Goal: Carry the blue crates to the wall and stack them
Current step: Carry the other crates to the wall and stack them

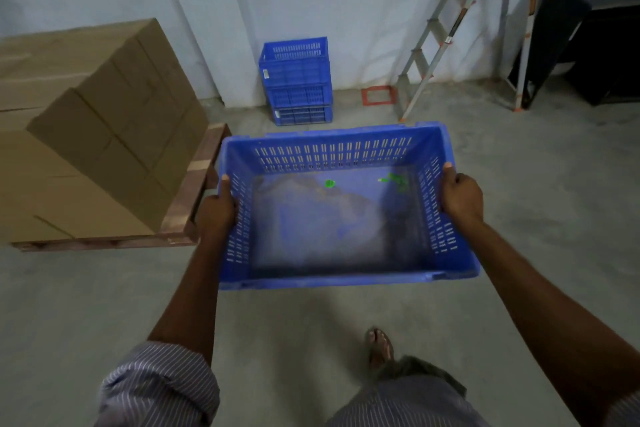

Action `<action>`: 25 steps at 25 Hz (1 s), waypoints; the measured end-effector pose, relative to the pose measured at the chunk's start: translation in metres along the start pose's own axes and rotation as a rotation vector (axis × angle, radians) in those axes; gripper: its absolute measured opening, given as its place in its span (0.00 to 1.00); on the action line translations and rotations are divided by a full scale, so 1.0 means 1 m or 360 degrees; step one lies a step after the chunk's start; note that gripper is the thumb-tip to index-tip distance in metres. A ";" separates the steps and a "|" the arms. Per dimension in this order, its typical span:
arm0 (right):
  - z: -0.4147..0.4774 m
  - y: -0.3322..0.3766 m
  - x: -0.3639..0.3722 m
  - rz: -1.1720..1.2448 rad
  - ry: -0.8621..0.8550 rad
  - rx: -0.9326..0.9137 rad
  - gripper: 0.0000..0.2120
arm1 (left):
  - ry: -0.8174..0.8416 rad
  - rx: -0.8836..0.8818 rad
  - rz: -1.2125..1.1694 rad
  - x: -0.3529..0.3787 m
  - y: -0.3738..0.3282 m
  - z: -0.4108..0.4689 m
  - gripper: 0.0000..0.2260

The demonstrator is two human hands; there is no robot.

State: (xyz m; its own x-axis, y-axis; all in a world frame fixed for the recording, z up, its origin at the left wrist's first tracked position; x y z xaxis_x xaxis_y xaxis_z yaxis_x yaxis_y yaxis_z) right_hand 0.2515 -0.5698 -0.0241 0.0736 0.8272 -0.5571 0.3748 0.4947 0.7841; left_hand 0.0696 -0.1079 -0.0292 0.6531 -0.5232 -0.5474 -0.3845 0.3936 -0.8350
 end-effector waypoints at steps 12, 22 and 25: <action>0.259 0.235 0.174 0.0021 0.0025 -0.0133 0.35 | -0.0109 -0.0068 -0.0090 0.117 -0.045 0.349 0.44; 0.449 0.423 0.377 0.0047 0.0111 0.0164 0.29 | 0.0422 -0.0133 -0.0372 0.179 -0.071 0.711 0.25; 0.506 0.482 0.425 0.0098 0.0132 0.0251 0.28 | 0.0512 -0.0248 -0.0395 0.201 -0.086 0.806 0.25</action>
State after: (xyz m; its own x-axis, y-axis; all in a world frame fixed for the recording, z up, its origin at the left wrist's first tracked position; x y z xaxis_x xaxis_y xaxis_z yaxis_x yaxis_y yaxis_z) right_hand 0.9306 -0.1148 -0.0212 0.0267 0.8770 -0.4798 0.5124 0.4001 0.7599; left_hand 0.7601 0.3626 -0.0229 0.5114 -0.8061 -0.2978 -0.3514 0.1201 -0.9285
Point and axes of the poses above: each hand's wrist, its own z-axis towards the middle knuckle, its own x-axis out of the palm, y = z × x, the point moved 4 cm from there along z, towards the middle knuckle, and after that the axes turned 13 degrees about x, right-handed, at the moved point
